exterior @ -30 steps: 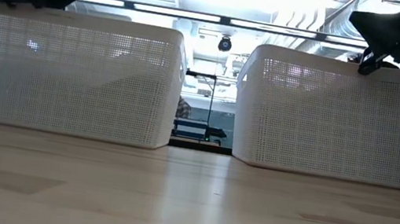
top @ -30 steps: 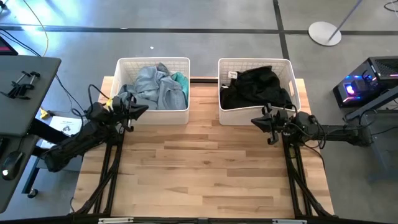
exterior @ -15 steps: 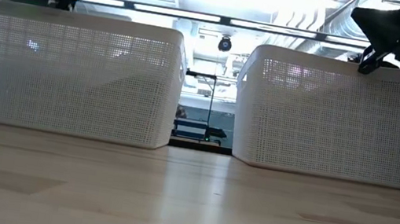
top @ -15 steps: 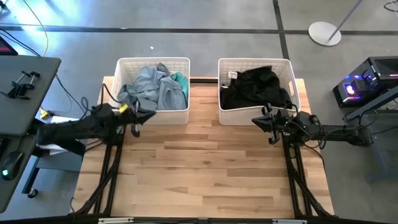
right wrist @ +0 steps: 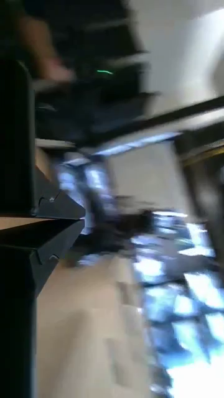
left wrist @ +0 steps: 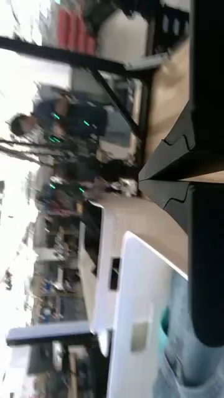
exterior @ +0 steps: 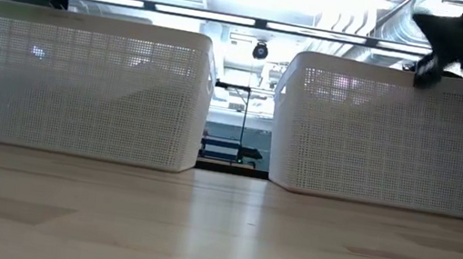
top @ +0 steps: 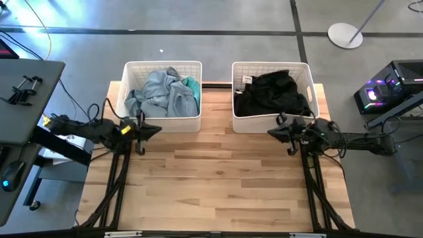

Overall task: Sort clothes
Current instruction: Return to Home Position

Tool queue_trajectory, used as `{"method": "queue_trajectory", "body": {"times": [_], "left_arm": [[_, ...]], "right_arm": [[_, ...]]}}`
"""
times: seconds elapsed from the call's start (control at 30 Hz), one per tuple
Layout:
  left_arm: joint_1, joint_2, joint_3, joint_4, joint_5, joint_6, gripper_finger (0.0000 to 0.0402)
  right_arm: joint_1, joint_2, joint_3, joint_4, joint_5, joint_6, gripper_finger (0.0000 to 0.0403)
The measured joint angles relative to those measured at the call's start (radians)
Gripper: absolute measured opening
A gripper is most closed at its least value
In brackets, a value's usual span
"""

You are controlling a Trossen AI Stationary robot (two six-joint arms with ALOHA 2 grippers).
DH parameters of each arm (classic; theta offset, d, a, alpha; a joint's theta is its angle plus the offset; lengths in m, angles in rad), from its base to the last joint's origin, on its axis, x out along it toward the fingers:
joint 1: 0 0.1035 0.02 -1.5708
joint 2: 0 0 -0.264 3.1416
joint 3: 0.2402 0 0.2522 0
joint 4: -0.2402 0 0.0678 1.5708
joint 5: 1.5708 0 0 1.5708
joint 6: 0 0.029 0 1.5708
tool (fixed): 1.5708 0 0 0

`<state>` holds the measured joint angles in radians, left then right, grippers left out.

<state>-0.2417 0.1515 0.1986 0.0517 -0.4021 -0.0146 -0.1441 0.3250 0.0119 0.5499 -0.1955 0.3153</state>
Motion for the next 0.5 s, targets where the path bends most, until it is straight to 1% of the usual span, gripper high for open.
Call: {"method": "queue_trajectory", "body": {"times": [0.07, 0.17, 0.27, 0.43, 0.5], "left_arm": [[0.011, -0.051, -0.022, 0.008, 0.038, -0.007, 0.0], [0.032, -0.102, -0.04, -0.003, 0.067, -0.045, 0.0], [0.05, -0.112, -0.048, -0.004, 0.072, -0.1, 0.0], [0.06, -0.106, -0.046, 0.013, 0.118, -0.196, 0.0], [0.056, -0.106, -0.047, 0.013, 0.135, -0.203, 0.0]], "right_arm": [[-0.001, -0.001, -0.005, -0.08, -0.059, 0.026, 0.0], [-0.007, -0.029, -0.005, -0.109, -0.071, 0.065, 0.0], [-0.027, -0.052, -0.005, -0.202, -0.076, 0.072, 0.0], [-0.065, -0.111, -0.005, -0.245, -0.106, 0.06, 0.0], [-0.076, -0.132, -0.004, -0.279, -0.109, 0.036, 0.0]]}}
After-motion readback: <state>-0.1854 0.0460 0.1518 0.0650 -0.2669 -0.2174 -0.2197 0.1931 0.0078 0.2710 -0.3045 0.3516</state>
